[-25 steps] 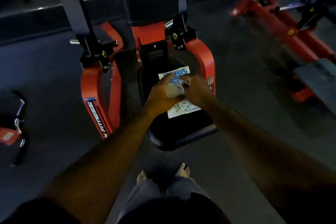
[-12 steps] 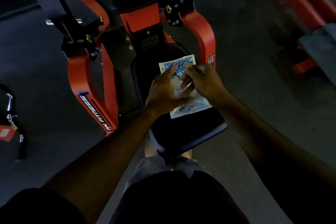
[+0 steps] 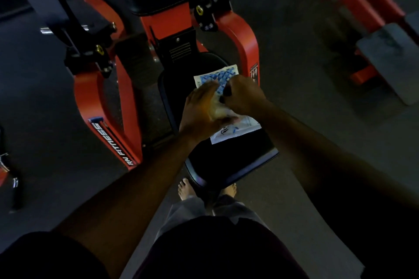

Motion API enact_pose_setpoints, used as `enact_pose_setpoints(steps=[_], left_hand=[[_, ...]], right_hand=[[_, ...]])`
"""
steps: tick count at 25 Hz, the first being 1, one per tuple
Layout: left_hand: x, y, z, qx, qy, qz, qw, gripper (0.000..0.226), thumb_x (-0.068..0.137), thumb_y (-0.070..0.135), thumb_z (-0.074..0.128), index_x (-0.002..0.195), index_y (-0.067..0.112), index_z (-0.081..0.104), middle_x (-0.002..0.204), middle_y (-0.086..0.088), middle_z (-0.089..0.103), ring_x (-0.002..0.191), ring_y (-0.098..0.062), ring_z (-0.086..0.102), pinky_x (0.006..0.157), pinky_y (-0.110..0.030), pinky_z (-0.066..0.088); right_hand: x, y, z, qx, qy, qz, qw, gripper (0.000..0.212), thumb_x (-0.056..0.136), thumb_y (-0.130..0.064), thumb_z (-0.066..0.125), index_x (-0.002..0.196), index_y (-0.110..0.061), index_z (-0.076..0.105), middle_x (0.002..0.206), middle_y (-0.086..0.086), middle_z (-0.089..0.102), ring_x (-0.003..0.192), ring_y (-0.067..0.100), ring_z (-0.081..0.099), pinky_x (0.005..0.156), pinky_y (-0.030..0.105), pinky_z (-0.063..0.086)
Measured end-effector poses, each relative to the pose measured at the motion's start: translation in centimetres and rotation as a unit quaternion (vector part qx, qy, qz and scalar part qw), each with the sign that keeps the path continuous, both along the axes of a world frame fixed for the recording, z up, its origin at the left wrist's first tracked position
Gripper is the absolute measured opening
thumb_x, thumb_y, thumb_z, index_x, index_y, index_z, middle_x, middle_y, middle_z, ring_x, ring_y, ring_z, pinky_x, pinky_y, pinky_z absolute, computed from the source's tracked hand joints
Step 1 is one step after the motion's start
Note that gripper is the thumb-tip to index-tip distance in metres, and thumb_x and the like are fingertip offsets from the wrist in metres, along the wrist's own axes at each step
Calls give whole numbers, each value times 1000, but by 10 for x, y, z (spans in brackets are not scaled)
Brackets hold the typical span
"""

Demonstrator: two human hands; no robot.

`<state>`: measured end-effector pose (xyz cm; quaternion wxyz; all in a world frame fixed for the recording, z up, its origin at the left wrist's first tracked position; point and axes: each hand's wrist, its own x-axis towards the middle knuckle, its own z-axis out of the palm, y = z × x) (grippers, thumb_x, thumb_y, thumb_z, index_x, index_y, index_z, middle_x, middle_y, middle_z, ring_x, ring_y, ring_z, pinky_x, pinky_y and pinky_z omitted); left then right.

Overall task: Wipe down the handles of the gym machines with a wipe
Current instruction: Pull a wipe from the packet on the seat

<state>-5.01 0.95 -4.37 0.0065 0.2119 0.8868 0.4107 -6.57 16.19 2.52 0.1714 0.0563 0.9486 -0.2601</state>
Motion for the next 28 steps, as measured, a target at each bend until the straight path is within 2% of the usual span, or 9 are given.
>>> enact_pose_setpoints(steps=[2,4,7,10,16,19,21,25,28], left_hand=[[0,1,1,30,23,12,999,84,72,68,70,127,5,63,134,-12,61,127,-26,56,105,-47,46],[-1,2,1,39,17,16,999,71,77,57,73,122,3,66,130,-14,64,125,-28,58,103,-49,47],[-3,3,2,23,-35,21,999,64,75,45,78,124,6,65,133,-11,62,126,-26,56,106,-47,45],[-3,2,3,23,3,11,1000,57,76,47,73,114,5,70,127,-12,66,118,-28,61,99,-46,49],[-7,6,-5,26,41,13,999,38,86,43,67,80,6,73,120,-13,70,110,-27,67,92,-47,52],[-11,7,-4,79,0,28,996,27,90,27,65,105,6,72,121,-12,69,111,-24,66,93,-45,54],[-9,6,1,70,-20,57,996,50,84,26,67,132,15,59,132,-10,62,119,-27,59,99,-44,50],[3,9,2,-105,181,23,978,42,79,18,56,119,15,69,131,-12,62,122,-35,56,96,-49,43],[6,12,6,-186,93,-53,977,52,80,18,62,132,13,61,137,-7,61,137,-27,47,109,-60,30]], right_hand=[[8,3,2,-184,-23,-99,978,6,89,-7,65,84,-5,68,76,6,67,70,15,66,66,32,53],[14,7,8,-374,-37,-190,907,16,90,-3,62,76,-8,67,67,1,63,62,9,61,60,25,47],[13,14,18,-491,-88,-264,826,13,93,-18,59,83,-19,67,73,-4,61,77,11,58,64,28,43],[8,20,16,-531,-122,-331,771,12,93,-22,55,86,-23,65,83,-1,64,81,13,59,72,36,40],[5,24,9,-616,-35,-405,675,28,100,-14,39,119,-6,56,83,3,61,67,11,59,56,24,42],[12,25,8,-619,17,-391,681,21,101,-1,36,105,-7,55,88,6,59,72,15,61,61,28,53],[17,21,12,-636,22,-347,688,20,99,-2,41,94,-14,57,86,5,64,72,17,64,61,31,54],[25,9,5,-620,-8,-352,701,24,95,-1,45,83,-16,59,88,5,67,73,21,66,60,31,53],[30,8,-3,-651,-35,-410,638,24,89,-2,45,75,-9,63,85,11,66,80,27,63,76,37,51]])
